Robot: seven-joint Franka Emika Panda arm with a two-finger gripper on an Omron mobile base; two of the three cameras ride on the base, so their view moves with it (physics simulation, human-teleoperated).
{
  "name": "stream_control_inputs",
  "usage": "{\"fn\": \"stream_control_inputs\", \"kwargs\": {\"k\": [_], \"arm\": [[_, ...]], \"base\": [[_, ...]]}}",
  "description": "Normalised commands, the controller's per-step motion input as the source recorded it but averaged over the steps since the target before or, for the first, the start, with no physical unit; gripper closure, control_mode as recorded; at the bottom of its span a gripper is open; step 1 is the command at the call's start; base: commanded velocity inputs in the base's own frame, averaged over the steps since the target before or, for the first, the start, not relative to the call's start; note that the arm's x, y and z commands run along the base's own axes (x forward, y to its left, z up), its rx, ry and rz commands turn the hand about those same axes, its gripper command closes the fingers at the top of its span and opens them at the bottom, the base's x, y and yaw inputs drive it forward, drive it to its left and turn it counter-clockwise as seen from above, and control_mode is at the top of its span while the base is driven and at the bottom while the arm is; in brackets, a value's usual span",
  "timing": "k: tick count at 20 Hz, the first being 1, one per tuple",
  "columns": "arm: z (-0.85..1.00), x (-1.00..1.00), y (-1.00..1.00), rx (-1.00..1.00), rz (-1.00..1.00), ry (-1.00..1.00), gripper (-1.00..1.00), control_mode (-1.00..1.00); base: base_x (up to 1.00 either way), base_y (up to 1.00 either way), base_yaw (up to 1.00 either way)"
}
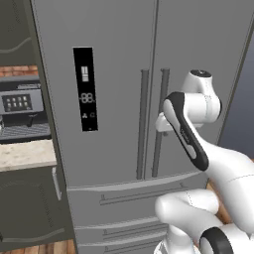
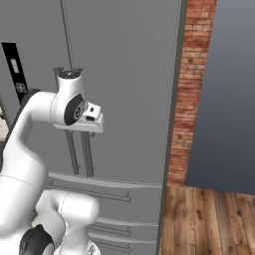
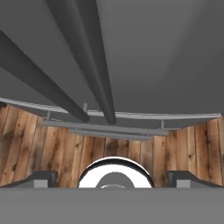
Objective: Gather the cucumber and sweet potato from the fridge and place them on a tray on the dining counter. Then gather the steak and chicken drumstick from the fridge and place them on the other tray.
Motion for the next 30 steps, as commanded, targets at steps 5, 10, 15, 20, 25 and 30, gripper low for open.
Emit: {"fn": "stream_control_inputs", "kwargs": {"k": [5, 10, 15, 20, 25, 30], "arm": [[-0.29, -0.17, 0.00, 0.00, 0.00, 0.00, -1.00, -1.00], [-0.27, -0.13, 0.02, 0.00, 0.00, 0.00, -1.00, -1.00], [-0.20, -0.25, 0.00, 0.00, 0.00, 0.00, -1.00, -1.00], [-0.15, -0.25, 0.00, 0.00, 0.00, 0.00, -1.00, -1.00], [0.00, 0.00, 0.00, 0.00, 0.00, 0.00, -1.00, 1.00], [0.00, 0.00, 0.00, 0.00, 0.00, 0.00, -1.00, 1.00]], "base": [[0.00, 0.00, 0.00], [0.00, 0.00, 0.00], [0.00, 0.00, 0.00], [0.00, 0.00, 0.00], [-0.34, 0.00, 0.00], [-0.37, 0.00, 0.00]]}}
